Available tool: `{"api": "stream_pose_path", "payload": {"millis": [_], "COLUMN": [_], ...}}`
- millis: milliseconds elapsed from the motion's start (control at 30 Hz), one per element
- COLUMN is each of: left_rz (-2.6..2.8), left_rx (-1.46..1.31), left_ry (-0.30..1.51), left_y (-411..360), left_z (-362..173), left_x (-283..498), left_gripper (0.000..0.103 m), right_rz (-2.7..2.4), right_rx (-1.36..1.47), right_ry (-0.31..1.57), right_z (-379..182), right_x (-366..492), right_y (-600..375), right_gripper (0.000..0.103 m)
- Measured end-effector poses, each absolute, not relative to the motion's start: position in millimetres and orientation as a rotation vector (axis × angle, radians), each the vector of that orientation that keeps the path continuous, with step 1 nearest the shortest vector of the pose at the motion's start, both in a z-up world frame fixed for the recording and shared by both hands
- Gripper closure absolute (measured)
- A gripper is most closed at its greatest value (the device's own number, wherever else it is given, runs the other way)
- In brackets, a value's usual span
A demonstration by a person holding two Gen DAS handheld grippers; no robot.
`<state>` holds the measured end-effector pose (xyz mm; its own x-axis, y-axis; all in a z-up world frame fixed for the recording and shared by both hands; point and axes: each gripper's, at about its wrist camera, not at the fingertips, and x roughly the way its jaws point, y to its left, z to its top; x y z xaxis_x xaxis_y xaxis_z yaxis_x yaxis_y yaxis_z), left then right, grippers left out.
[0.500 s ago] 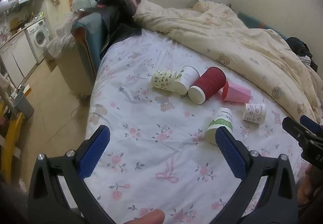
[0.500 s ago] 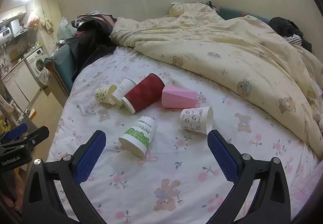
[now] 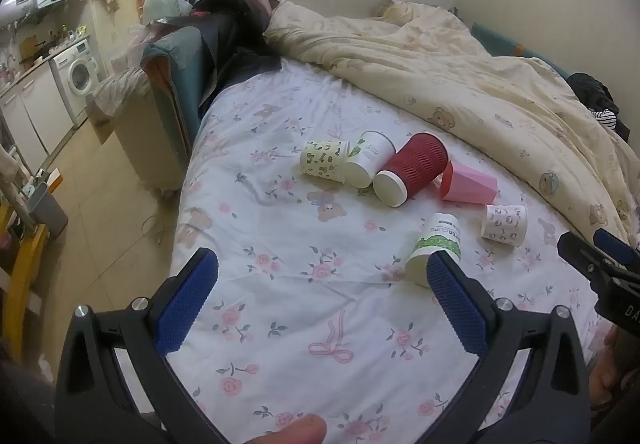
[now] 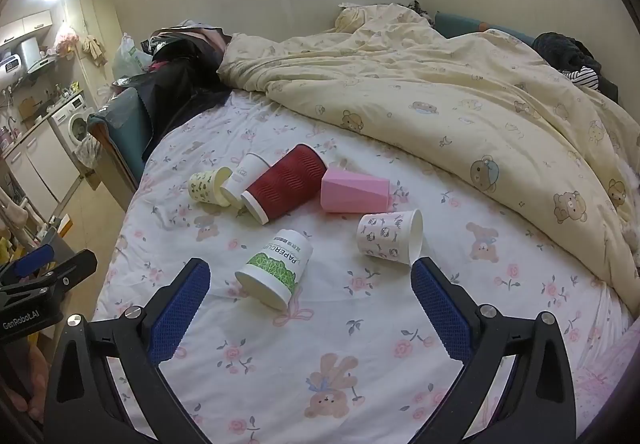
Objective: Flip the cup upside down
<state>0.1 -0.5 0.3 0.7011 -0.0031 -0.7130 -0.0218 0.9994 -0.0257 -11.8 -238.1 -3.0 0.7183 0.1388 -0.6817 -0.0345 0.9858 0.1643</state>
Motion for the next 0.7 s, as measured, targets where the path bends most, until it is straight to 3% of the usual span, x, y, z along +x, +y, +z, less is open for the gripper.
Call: {"api": "stream_pose_path", "payload": {"millis": [700], "left_rz": [0.011], "left_rx": [-0.032], "left_ry": [0.794], "left_y": [-0.4], "left_z": [0.4], "left_x": [0.0], "left_gripper": [0.000], "right_rz": [0.099], "right_rx": [0.146], "right_ry": [0.770], "right_z": [-4.4], "right_x": [-11.2], "right_y": [-237.9], "right_gripper": [0.000]}}
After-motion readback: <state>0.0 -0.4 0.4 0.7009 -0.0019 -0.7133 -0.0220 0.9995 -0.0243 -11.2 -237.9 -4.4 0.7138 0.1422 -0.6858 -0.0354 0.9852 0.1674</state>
